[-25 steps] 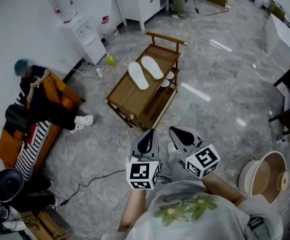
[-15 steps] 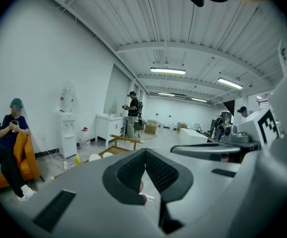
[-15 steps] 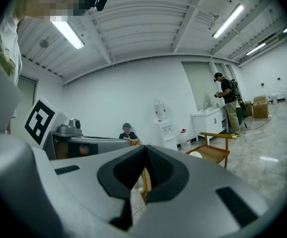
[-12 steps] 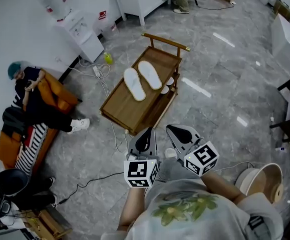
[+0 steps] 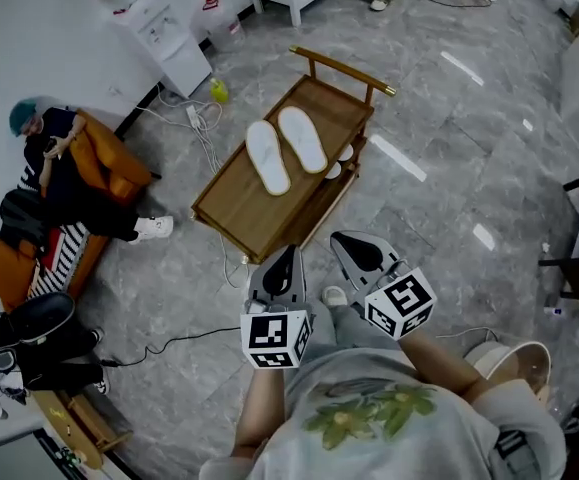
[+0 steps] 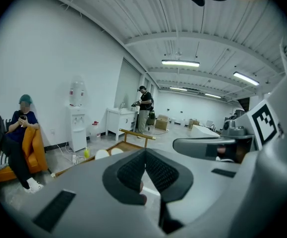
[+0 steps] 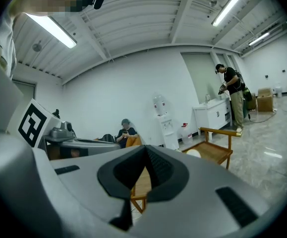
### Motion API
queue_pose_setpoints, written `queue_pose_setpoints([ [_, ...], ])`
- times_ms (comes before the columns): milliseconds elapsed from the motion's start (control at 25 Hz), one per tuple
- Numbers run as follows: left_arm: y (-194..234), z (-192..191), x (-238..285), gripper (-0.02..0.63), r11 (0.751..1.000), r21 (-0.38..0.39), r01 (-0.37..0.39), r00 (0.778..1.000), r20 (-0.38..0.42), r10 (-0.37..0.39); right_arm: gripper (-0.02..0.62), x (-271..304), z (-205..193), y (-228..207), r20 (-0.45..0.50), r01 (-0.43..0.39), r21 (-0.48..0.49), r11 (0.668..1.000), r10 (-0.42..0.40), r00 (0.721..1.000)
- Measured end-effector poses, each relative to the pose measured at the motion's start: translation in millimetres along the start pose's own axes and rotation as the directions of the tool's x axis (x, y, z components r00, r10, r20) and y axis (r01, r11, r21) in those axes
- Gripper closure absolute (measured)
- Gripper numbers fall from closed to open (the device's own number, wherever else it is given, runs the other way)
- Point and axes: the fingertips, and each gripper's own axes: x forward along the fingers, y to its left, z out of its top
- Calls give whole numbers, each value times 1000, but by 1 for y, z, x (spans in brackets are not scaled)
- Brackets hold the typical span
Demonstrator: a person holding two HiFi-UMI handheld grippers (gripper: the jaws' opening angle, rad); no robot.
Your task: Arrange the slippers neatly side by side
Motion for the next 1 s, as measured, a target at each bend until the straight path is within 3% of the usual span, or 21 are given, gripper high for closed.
queue_pose_setpoints([
  [560, 51, -5, 42, 591, 1000, -20, -16, 998, -66, 14, 581, 62, -1, -31, -38, 6, 43, 999, -4, 999],
  [1000, 131, 20, 85, 591, 999, -37, -32, 996, -90, 28, 488, 158, 3, -54, -130, 19, 49, 999, -12, 991],
])
